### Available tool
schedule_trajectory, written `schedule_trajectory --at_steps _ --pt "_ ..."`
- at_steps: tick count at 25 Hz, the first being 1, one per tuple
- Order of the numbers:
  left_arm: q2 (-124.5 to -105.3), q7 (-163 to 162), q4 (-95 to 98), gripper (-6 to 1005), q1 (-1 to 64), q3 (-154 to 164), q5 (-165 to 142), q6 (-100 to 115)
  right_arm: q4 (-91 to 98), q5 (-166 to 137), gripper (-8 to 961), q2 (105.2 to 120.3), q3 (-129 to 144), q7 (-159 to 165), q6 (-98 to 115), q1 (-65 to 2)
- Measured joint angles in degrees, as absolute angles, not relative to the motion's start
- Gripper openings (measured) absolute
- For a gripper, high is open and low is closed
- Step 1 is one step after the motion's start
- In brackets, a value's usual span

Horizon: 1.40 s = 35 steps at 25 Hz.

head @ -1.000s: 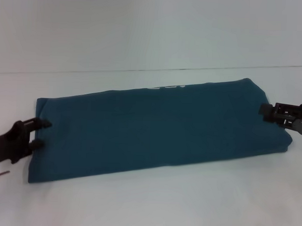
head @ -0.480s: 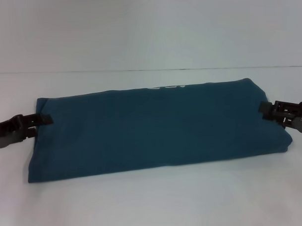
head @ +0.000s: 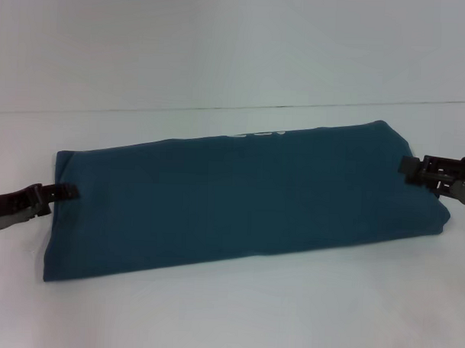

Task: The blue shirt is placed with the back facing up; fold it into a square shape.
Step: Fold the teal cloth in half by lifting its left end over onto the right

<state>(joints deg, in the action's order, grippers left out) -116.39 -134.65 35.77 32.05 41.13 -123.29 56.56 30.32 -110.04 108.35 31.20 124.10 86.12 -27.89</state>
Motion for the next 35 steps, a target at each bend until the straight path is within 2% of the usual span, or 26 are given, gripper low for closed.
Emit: schedule_trajectory --at_steps 35 --pt "-116.59 -136.06 33.21 724 33.67 43.41 -124.34 57.4 30.32 -109.77 486 108.36 31.2 124.41 85.51 -27.42"
